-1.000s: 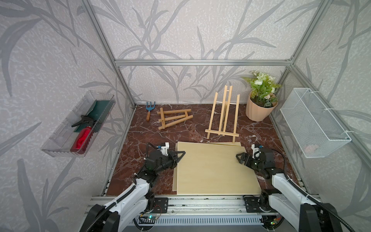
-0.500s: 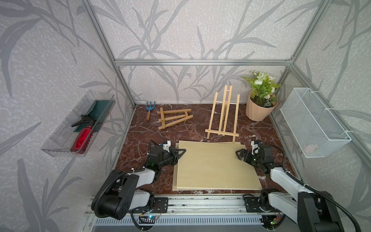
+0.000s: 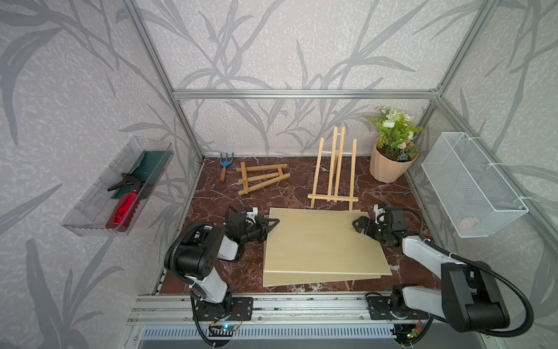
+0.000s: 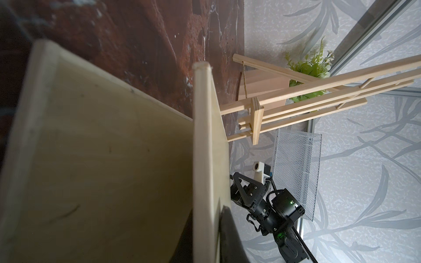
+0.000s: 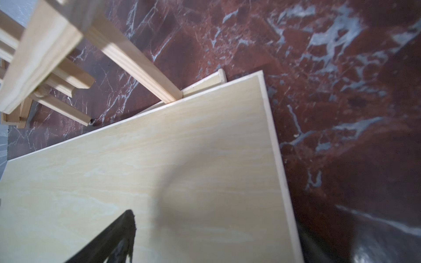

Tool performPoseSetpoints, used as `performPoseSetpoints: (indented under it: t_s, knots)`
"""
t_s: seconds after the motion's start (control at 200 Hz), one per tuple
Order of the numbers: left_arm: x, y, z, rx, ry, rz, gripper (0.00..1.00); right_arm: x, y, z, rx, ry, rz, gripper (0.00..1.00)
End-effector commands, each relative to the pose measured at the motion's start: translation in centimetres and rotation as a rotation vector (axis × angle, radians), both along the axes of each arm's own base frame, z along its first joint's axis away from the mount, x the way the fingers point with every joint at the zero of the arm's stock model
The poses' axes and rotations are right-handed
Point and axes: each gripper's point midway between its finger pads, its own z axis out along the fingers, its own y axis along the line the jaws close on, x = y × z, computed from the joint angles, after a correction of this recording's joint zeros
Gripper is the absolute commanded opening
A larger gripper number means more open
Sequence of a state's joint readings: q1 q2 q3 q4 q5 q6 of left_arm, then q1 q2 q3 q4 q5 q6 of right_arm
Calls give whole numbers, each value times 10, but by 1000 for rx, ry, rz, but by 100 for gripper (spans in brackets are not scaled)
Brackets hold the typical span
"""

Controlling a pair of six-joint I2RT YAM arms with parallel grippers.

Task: Disassemble the easel
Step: Move the easel to the center of the board.

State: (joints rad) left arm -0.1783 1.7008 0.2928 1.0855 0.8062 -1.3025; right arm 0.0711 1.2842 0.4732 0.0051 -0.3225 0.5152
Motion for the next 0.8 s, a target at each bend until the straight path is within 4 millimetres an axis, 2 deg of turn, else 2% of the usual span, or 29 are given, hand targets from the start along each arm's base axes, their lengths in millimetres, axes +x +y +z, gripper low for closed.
performPoseSetpoints:
  t_s: [0.0,0.155,0.405,0.535,0.795]
  knots:
    - [17,0,-19,111,-35,54,0,8,86,70,315,-133,295,97]
    - [19,-1,-15,122,-46,47,0,15,92,72,313,-138,305,97]
    - [25,-2,13,107,-124,56,0,20,103,89,317,-188,323,93]
    - [31,-5,13,83,-119,59,0,26,112,96,316,-202,339,93]
    - [44,-8,12,39,-117,78,0,43,120,95,331,-196,350,93]
